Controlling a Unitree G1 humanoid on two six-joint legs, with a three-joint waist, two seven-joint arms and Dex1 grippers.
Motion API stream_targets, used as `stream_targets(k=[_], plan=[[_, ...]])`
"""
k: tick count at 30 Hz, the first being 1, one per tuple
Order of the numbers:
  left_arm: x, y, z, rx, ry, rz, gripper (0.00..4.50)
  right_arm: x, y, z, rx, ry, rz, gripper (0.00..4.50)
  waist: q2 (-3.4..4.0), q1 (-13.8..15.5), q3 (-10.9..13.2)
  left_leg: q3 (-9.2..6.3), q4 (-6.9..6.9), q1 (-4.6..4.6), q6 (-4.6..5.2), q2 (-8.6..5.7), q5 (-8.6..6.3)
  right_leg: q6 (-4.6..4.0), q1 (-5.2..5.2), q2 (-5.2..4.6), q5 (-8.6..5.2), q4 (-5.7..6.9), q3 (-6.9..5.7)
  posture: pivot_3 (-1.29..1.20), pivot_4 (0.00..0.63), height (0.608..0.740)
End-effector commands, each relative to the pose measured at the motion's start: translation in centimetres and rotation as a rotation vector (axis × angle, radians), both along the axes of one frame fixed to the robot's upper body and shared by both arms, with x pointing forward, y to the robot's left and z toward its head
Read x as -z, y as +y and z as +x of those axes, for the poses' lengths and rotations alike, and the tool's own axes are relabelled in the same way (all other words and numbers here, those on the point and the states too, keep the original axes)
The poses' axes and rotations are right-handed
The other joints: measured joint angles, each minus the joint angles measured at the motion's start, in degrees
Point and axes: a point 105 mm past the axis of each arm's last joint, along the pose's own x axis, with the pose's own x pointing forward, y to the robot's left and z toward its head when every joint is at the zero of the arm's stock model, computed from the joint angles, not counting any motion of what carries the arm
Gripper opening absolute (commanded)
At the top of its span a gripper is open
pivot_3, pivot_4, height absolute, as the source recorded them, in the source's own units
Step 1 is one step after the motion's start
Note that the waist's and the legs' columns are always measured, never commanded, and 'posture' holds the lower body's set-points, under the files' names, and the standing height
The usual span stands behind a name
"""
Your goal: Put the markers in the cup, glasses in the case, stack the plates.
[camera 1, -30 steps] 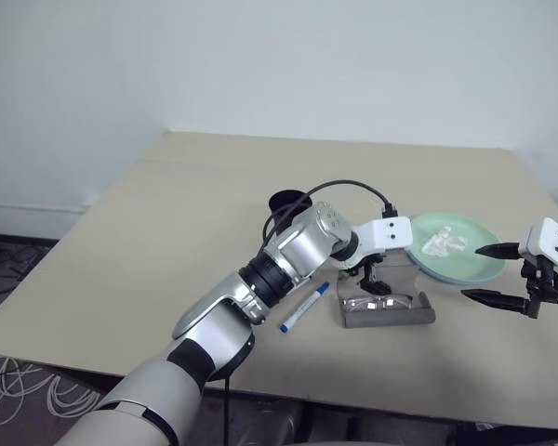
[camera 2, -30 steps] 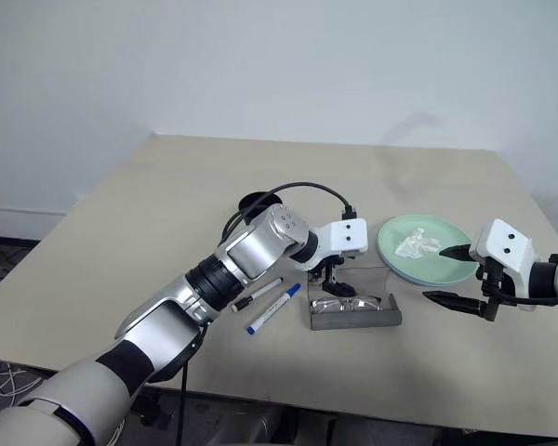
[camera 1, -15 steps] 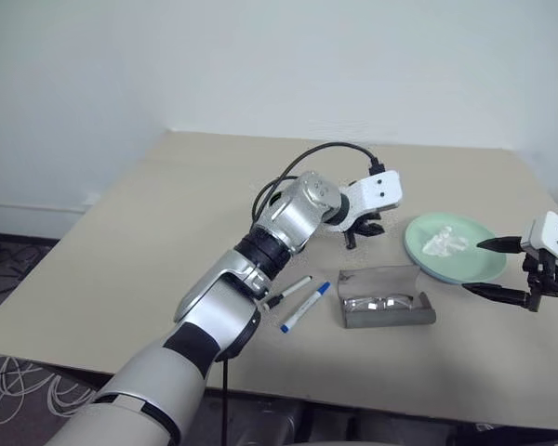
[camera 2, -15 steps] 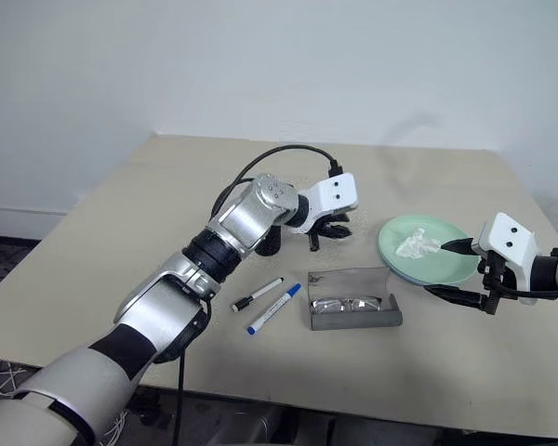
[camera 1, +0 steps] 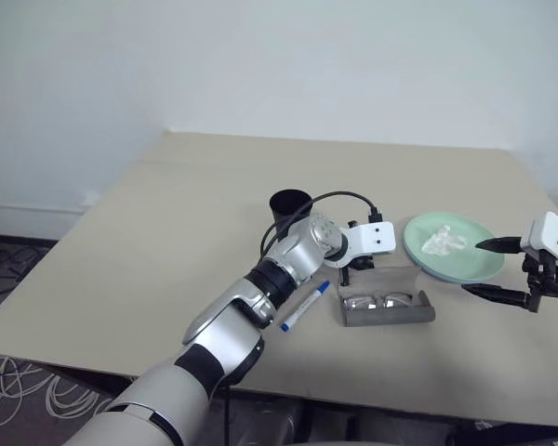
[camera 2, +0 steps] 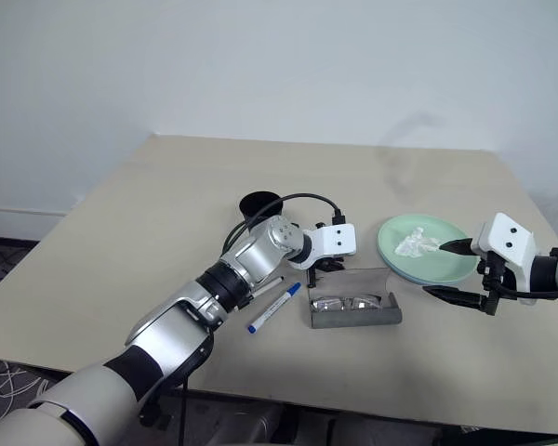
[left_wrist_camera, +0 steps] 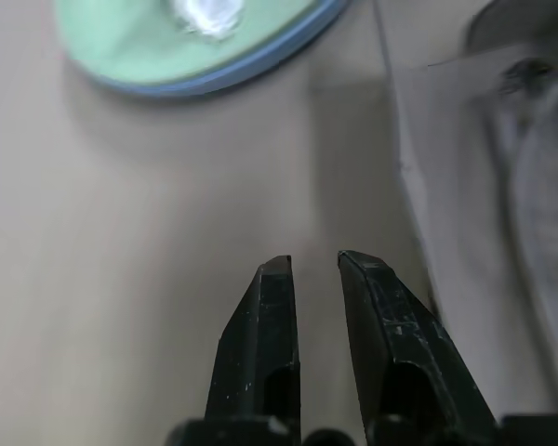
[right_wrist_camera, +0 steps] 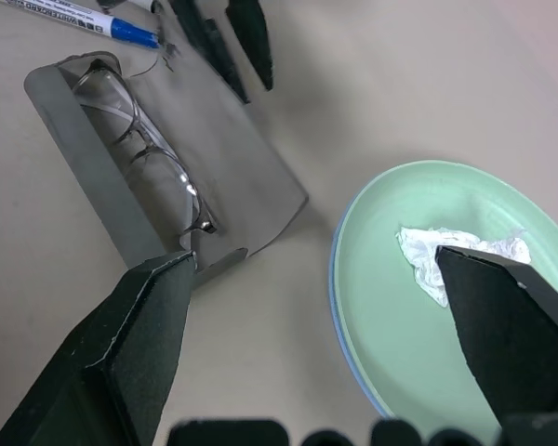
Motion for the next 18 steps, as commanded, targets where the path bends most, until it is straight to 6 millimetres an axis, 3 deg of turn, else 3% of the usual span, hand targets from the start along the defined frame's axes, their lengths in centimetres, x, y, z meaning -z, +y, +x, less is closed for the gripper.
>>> stream_targets(k=[1,5,10,18], plan=[[-1.5,-0.3,-1.4,0.083,-0.024,-0.009,0.75,-1.6,0.3,0.2,-0.013,-0.067,-0.008,4.50,0.07,0.0,0.0,0.00,0.00,0.00,0.00,0.00,0.00,0.00,-0.01,0.00,0.00,0.00,0.00,0.00,0.000,0.722],[-2.1,0.4,-2.8,0.128,-0.025,-0.010,0.75,-1.4,0.4,0.1,-0.015,-0.064,-0.006,4.50,0.14,0.0,-0.1,0.00,-0.02,0.00,0.00,0.00,0.00,0.00,-0.03,0.00,0.00,0.00,0.01,0.00,0.000,0.722],[-1.3,2.0,-4.3,0.139,0.005,0.020,0.75,-1.4,0.6,0.3,-0.020,-0.064,-0.003,4.50,0.15,0.0,-0.1,0.00,-0.02,0.02,0.00,0.00,0.00,-0.01,-0.02,0.01,0.01,-0.01,0.02,0.00,0.000,0.722],[0.4,2.8,-4.2,-0.012,0.085,-0.021,0.75,-1.5,1.0,1.0,-0.045,-0.069,-0.006,4.50,0.16,0.0,-0.1,0.01,-0.03,0.03,0.00,-0.01,0.00,-0.08,0.02,0.02,0.04,0.00,0.06,0.00,0.000,0.722]])
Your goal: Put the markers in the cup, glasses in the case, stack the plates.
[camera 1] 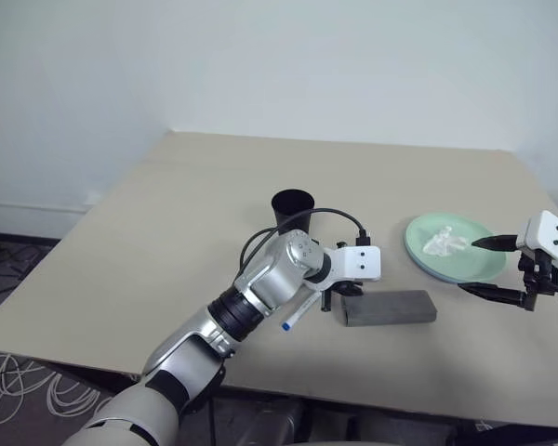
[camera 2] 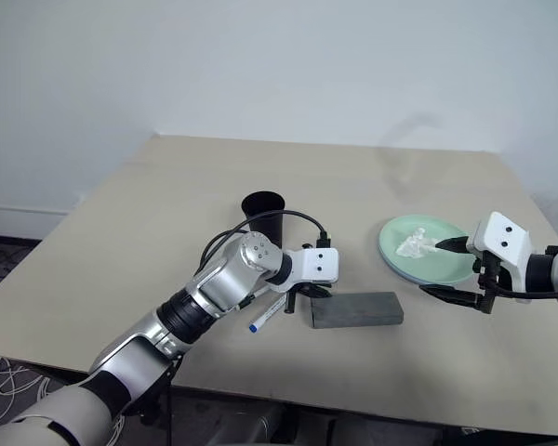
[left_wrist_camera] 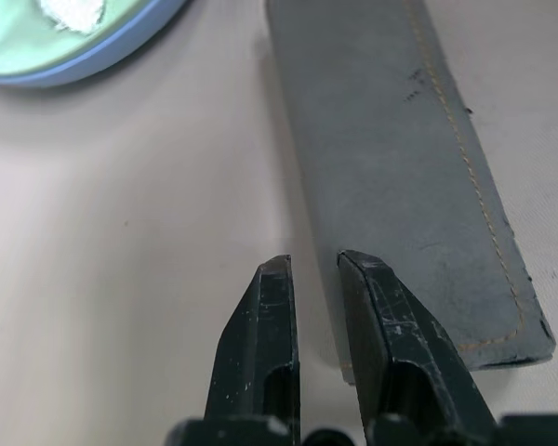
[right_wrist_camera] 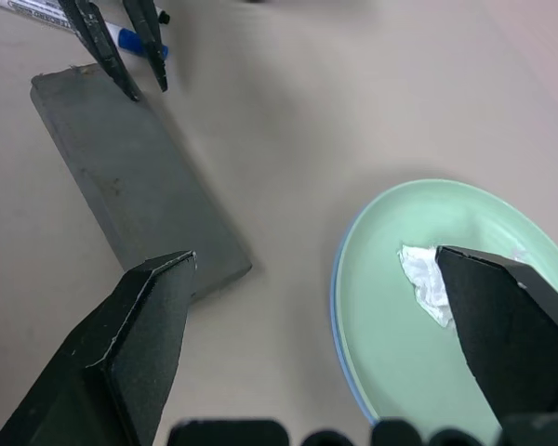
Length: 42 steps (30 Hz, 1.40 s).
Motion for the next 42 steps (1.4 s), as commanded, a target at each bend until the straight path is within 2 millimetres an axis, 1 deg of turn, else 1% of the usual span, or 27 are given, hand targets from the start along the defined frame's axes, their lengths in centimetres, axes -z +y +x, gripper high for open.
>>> stream_targets(k=[1,4,7,8,10,11,12,13,14,16,17,19,21,23,25,29,32,34,36,42], plan=[[-0.2,-0.1,0.2,-0.061,0.006,-0.042,0.75,-1.3,0.4,0.7,-0.027,-0.056,-0.007,4.50,-0.01,0.0,0.0,0.00,0.00,0.01,0.00,0.00,0.00,-0.02,0.00,0.00,0.01,0.00,0.01,0.00,0.000,0.722],[-0.9,0.3,1.0,-0.109,0.002,-0.075,0.75,-1.4,0.7,1.0,-0.039,-0.058,-0.005,4.50,-0.01,0.0,0.0,0.01,-0.05,0.05,0.00,0.00,0.00,-0.07,0.01,-0.01,0.01,0.00,0.03,0.00,0.000,0.722],[-2.8,2.0,3.0,-0.216,-0.010,-0.139,0.75,-1.2,1.3,1.2,-0.060,-0.053,0.003,4.50,-0.01,0.0,0.0,0.01,-0.12,0.05,-0.01,0.00,0.00,-0.14,-0.06,-0.01,0.05,0.00,0.02,0.00,0.000,0.722],[-3.5,3.2,3.9,-0.266,-0.017,-0.155,0.75,-1.1,1.4,1.2,-0.067,-0.050,0.005,4.50,-0.01,0.0,0.0,0.01,-0.15,0.05,-0.01,0.01,0.00,-0.17,-0.09,-0.01,0.06,0.00,0.02,0.00,0.000,0.722],[-4.2,4.9,5.0,-0.325,-0.028,-0.171,0.75,-0.9,1.7,1.3,-0.076,-0.046,0.007,4.50,-0.01,0.0,0.0,0.00,-0.20,0.06,-0.02,0.01,0.01,-0.16,-0.16,-0.01,0.08,0.01,0.01,0.00,0.000,0.722],[-4.6,6.3,5.5,-0.367,-0.028,-0.175,0.75,-0.7,2.0,1.3,-0.083,-0.041,0.010,4.50,-0.01,0.0,0.0,0.00,-0.24,0.06,-0.02,0.01,0.01,-0.20,-0.24,-0.01,0.11,0.01,0.03,0.00,0.000,0.722],[-4.9,7.5,5.8,-0.402,-0.023,-0.180,0.75,-0.6,2.1,1.3,-0.091,-0.037,0.013,4.50,-0.01,0.0,0.0,0.00,-0.25,0.07,-0.02,0.02,0.01,-0.22,-0.29,-0.01,0.13,0.01,0.03,0.00,0.000,0.722],[-5.1,8.3,5.9,-0.425,-0.019,-0.183,0.75,-0.5,2.2,1.3,-0.096,-0.033,0.014,4.50,0.00,0.0,0.0,0.00,-0.25,0.08,-0.02,0.03,0.01,-0.22,-0.33,0.00,0.14,0.01,0.03,0.00,0.000,0.722],[-5.3,9.1,6.0,-0.448,-0.015,-0.187,0.90,-0.4,2.4,1.3,-0.099,-0.032,0.015,4.50,-0.01,0.0,0.0,0.00,-0.25,0.09,-0.02,0.03,0.02,-0.24,-0.34,0.01,0.15,0.01,0.03,0.00,0.000,0.722],[-5.6,10.8,5.8,-0.492,0.032,-0.203,1.30,-0.3,2.7,1.6,-0.107,-0.034,0.022,4.50,-0.02,0.0,0.0,-0.02,-0.24,0.08,-0.02,0.02,0.02,-0.44,-0.36,0.02,0.28,0.00,0.03,0.00,0.000,0.722],[-5.6,11.7,5.6,-0.511,0.052,-0.207,1.59,-0.3,2.9,1.8,-0.112,-0.034,0.025,4.50,-0.03,0.0,0.0,-0.02,-0.23,0.07,-0.02,0.02,0.02,-0.44,-0.37,0.02,0.28,-0.01,0.02,0.00,0.000,0.722],[-5.8,12.8,5.3,-0.535,0.080,-0.215,2.27,-0.2,3.3,2.0,-0.126,-0.034,0.032,4.50,-0.07,0.0,0.0,-0.02,-0.21,0.07,-0.02,0.00,0.02,-0.43,-0.38,0.04,0.29,-0.03,0.06,0.00,0.000,0.722],[-5.9,13.4,5.0,-0.549,0.098,-0.224,3.01,-0.1,3.7,2.2,-0.137,-0.034,0.038,4.50,-0.11,0.0,0.0,-0.02,-0.21,0.07,-0.02,0.01,0.02,-0.43,-0.38,0.06,0.29,-0.03,0.07,0.00,0.000,0.722],[-5.6,14.2,5.0,-0.572,0.085,-0.209,3.66,0.1,3.9,2.4,-0.144,-0.034,0.043,4.50,-0.13,0.0,0.0,-0.03,-0.22,0.07,-0.02,0.01,0.02,-0.43,-0.36,0.07,0.29,-0.02,0.05,0.00,0.000,0.722],[-5.2,14.7,4.9,-0.587,0.078,-0.195,4.43,0.2,4.1,2.6,-0.150,-0.036,0.048,4.50,-0.12,0.0,0.0,-0.02,-0.22,0.08,-0.02,0.01,0.02,-0.42,-0.35,0.06,0.31,-0.02,0.07,0.00,0.000,0.722],[-4.4,15.4,4.4,-0.577,0.059,-0.157,4.47,0.3,4.6,3.0,-0.159,-0.042,0.057,4.50,-0.13,0.0,0.0,-0.02,-0.25,0.12,-0.03,0.01,0.02,-0.44,-0.35,0.12,0.37,-0.01,0.12,0.00,0.000,0.722],[-4.3,15.5,4.4,-0.575,0.055,-0.153,4.47,0.3,4.6,3.0,-0.161,-0.043,0.058,4.50,-0.12,0.0,0.0,-0.02,-0.26,0.15,-0.03,0.01,0.02,-0.48,-0.35,0.13,0.41,0.00,0.13,0.00,0.000,0.722],[-3.6,15.9,4.3,-0.568,0.047,-0.118,4.47,0.3,5.0,3.2,-0.167,-0.048,0.063,4.50,-0.12,0.0,0.0,-0.02,-0.27,0.15,-0.04,0.01,0.02,-0.56,-0.35,0.14,0.47,0.00,0.14,0.00,0.000,0.722],[-2.7,15.3,3.9,-0.535,0.046,-0.079,4.47,0.3,5.2,3.3,-0.170,-0.052,0.070,4.50,-0.13,0.0,0.0,0.03,-0.37,0.27,-0.04,0.00,0.03,-0.59,-0.35,0.17,0.49,-0.01,0.22,0.00,0.000,0.722],[-1.8,14.2,3.5,-0.480,0.061,-0.042,4.47,0.5,5.4,3.3,-0.167,-0.062,0.080,4.50,-0.14,0.0,0.0,0.06,-0.61,0.43,-0.05,-0.02,0.03,-0.61,-0.33,0.12,0.50,-0.01,0.37,0.00,0.000,0.722]])
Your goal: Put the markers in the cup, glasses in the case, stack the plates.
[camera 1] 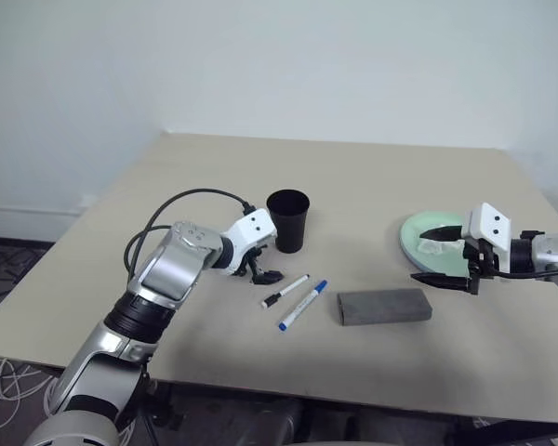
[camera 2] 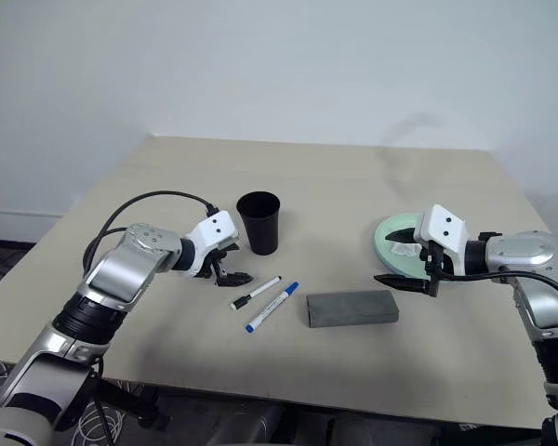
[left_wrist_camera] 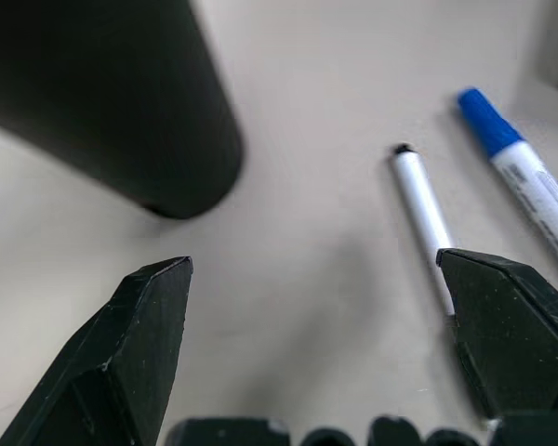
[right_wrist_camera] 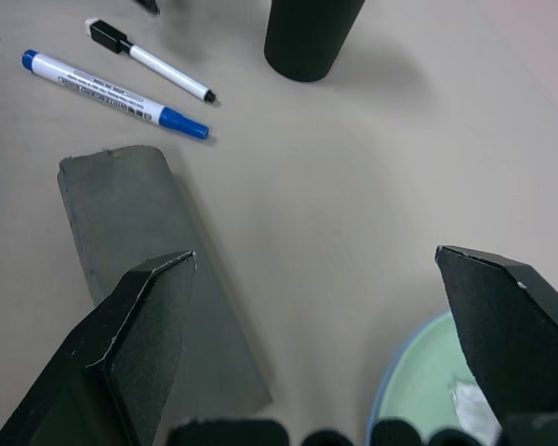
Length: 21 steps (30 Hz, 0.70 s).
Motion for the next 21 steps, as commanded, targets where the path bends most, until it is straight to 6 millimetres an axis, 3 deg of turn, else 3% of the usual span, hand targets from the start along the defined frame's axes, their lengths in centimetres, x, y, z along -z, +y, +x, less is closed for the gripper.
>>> stream_targets(k=[1,20,21], plan=[[-1.0,-0.8,0.2,0.043,-0.046,0.004,4.47,-1.1,0.0,0.3,0.002,-0.059,0.001,4.50,0.00,0.0,0.0,0.00,-0.03,0.02,0.00,0.00,0.00,0.00,0.00,0.01,0.00,0.00,0.03,0.00,0.000,0.722],[1.0,-3.2,0.5,0.066,-0.004,0.013,4.47,-0.6,0.2,-0.1,0.018,-0.064,0.014,4.50,-0.02,0.0,0.0,-0.01,-0.06,0.18,0.00,0.03,0.00,0.14,0.00,0.24,-0.09,-0.01,0.42,0.00,0.000,0.722],[1.1,-3.3,0.5,0.066,0.000,0.016,4.10,-0.5,0.2,-0.1,0.017,-0.062,0.014,4.50,-0.02,0.0,0.0,-0.01,-0.06,0.18,0.00,0.03,0.00,0.15,0.00,0.25,-0.09,-0.01,0.43,0.00,0.000,0.722]])
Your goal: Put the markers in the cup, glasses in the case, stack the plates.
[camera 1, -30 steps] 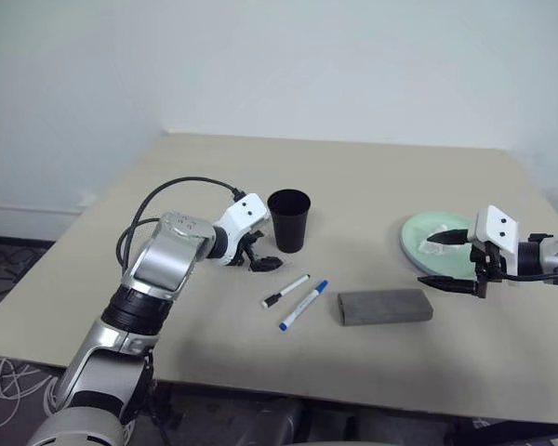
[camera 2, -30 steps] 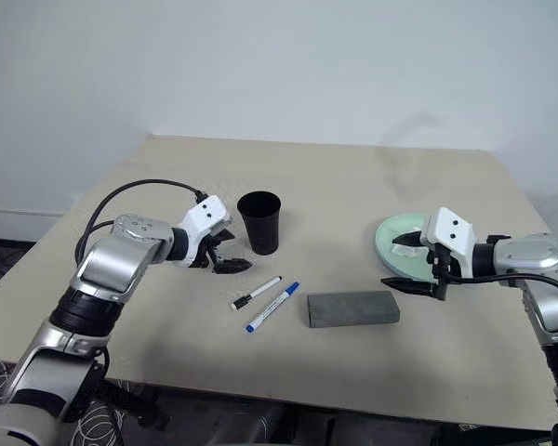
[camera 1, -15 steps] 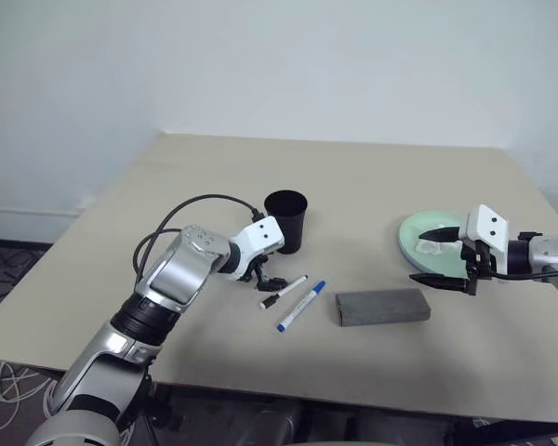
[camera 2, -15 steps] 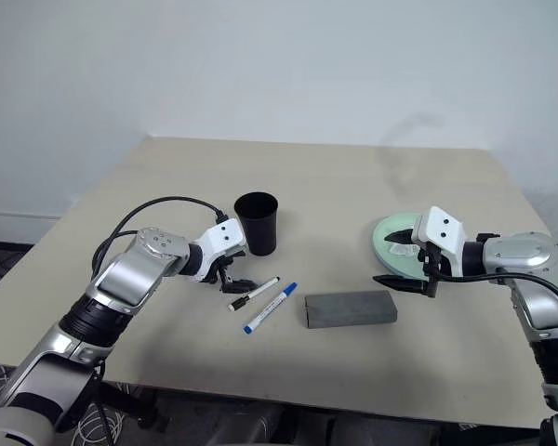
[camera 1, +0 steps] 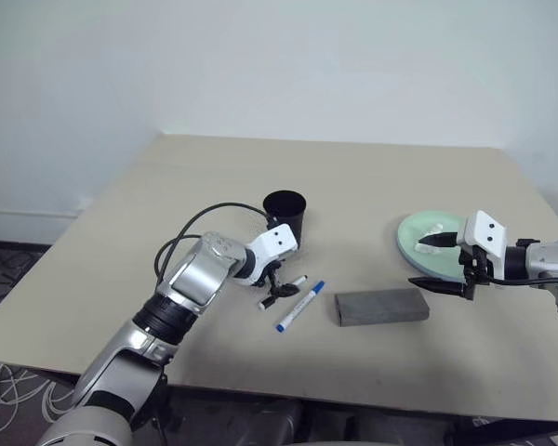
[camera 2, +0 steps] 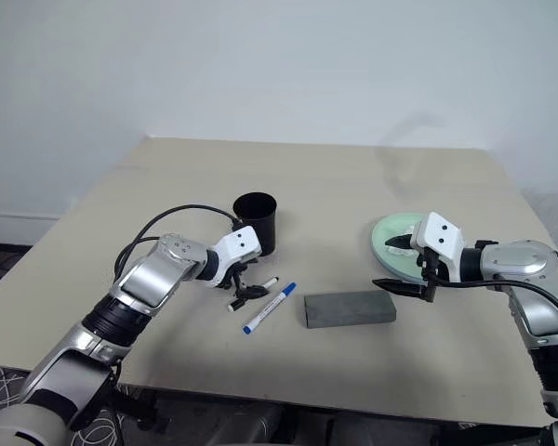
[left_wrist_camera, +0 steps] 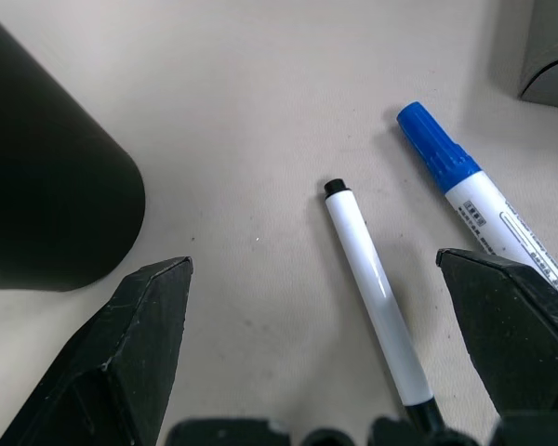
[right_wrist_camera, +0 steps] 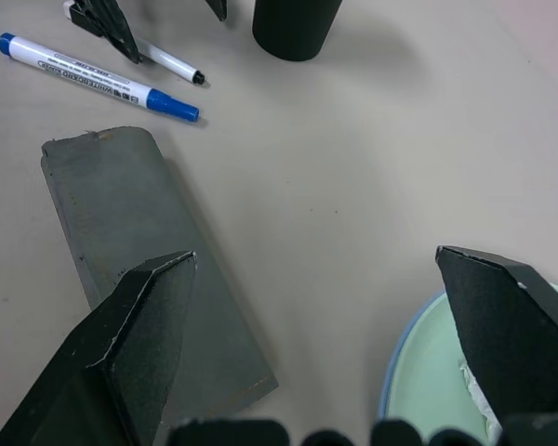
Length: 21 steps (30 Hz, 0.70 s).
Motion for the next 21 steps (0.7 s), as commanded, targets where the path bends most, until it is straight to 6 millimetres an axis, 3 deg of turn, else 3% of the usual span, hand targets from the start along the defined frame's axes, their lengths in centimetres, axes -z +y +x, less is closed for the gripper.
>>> stream_targets(k=[1,10,21], plan=[[-1.0,-0.6,0.5,0.018,-0.042,0.014,3.94,-1.5,0.4,0.1,-0.018,-0.066,0.011,4.50,0.00,0.0,0.0,0.00,0.00,0.00,0.00,0.00,0.00,0.00,0.00,0.00,0.00,0.00,0.00,0.00,0.000,0.722],[0.4,-0.6,-0.3,0.025,0.016,0.047,0.79,-1.5,0.3,-0.1,-0.028,-0.061,0.007,4.50,0.00,0.0,0.0,0.00,-0.01,0.01,0.00,0.03,0.00,0.04,0.00,0.04,-0.03,0.00,0.03,0.00,0.000,0.722],[0.5,-0.2,-0.5,0.020,0.025,0.056,0.79,-1.6,0.6,0.0,-0.037,-0.063,0.004,4.50,0.00,0.0,0.0,0.00,-0.02,0.07,0.00,0.03,0.00,0.08,0.01,0.09,-0.06,0.00,0.15,0.00,0.000,0.722]])
